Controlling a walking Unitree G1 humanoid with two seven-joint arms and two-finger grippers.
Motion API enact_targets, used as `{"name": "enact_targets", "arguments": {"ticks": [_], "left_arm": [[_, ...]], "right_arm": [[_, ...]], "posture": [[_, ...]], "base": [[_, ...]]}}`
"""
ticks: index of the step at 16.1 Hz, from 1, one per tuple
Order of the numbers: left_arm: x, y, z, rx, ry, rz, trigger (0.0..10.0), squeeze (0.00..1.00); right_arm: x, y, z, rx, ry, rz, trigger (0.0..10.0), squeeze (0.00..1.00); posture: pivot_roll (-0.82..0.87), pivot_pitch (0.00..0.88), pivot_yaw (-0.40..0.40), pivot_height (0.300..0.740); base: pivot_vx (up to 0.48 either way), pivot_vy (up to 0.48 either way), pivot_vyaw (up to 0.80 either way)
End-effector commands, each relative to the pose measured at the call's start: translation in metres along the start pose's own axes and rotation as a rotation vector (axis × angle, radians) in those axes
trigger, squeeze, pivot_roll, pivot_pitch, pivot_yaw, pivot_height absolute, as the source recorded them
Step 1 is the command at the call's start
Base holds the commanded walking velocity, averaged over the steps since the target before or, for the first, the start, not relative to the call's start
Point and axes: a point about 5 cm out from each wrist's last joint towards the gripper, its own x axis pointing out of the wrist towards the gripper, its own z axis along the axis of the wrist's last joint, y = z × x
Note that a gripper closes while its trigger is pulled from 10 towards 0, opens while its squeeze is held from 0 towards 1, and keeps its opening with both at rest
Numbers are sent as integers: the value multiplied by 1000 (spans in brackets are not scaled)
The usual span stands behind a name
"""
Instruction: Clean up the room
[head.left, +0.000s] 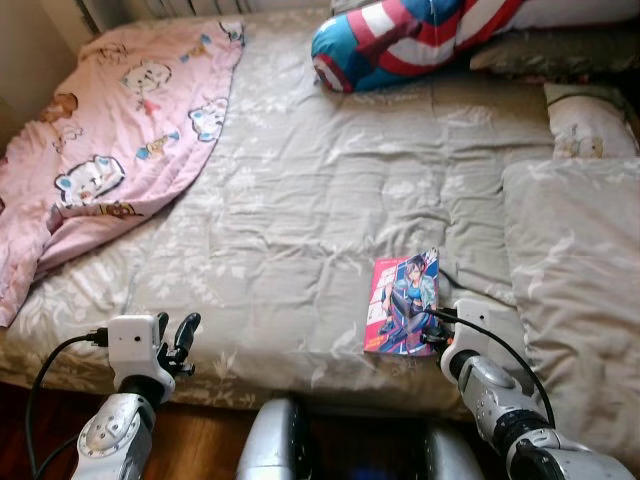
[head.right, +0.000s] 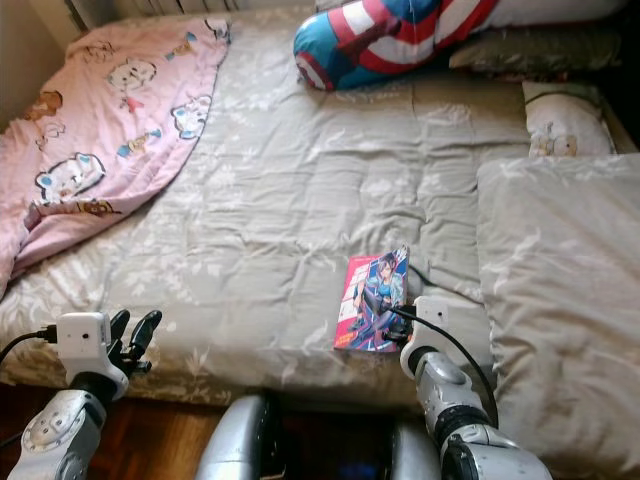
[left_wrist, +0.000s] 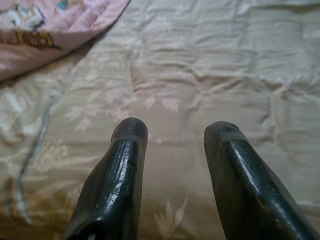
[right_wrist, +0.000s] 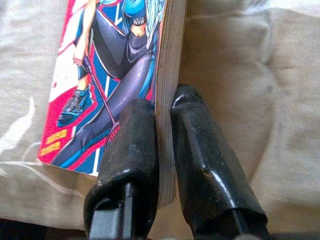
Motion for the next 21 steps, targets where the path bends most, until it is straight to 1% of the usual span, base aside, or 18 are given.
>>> {"name": "enact_targets", "arguments": {"ticks": [1,6,9,10,11,12,13,16,17,18,20,21], "left_arm": [[-6,6,-2,0,21,12,10000,0],[-10,4,-3,2,40,12,10000,0],[-12,4,-3,1,46,13,10000,0],[-12,4,-3,1,48,14,10000,0],[-13,5,-3,2,50,16,10000,0],[-13,5,-3,2,51,16,10000,0],[-13,5,-3,1,54,18,10000,0],[-13,4,-4,-2,56,20,10000,0],[-13,3,-4,-4,56,19,10000,0],[-13,3,-5,-4,57,18,10000,0],[-12,3,-5,-5,58,19,10000,0],[-11,3,-5,-7,58,19,10000,0]], "right_arm": [[-2,0,-15,-7,65,-12,10000,0],[-2,-10,-6,-37,51,-58,10000,0],[-2,-12,-4,-42,46,-67,10000,0],[-2,-12,-3,-42,42,-70,10000,118],[-2,-13,-1,-47,34,-75,10000,584],[-2,-13,-1,-49,31,-77,10000,812],[-2,-13,1,-51,25,-83,10000,859],[-1,-14,8,-62,-5,-100,10000,843],[-1,-15,16,-82,-39,-118,10000,796],[-1,-15,19,-85,-50,-122,10000,765],[-1,-17,27,-92,-88,-140,10000,627],[-1,-18,33,-90,-119,-149,10000,0]], "posture": [[194,265,129,632],[195,280,132,632],[196,282,132,632],[197,286,134,632],[196,286,134,632],[198,288,134,632],[197,288,134,632],[198,288,132,632],[197,287,133,632],[197,287,133,632],[195,284,132,632],[192,279,130,632]], "base": [[0,0,0],[0,0,0],[0,0,0],[0,0,0],[0,0,0],[0,0,0],[0,0,0],[0,0,0],[0,0,0],[0,0,0],[0,0,0],[0,0,0]]}}
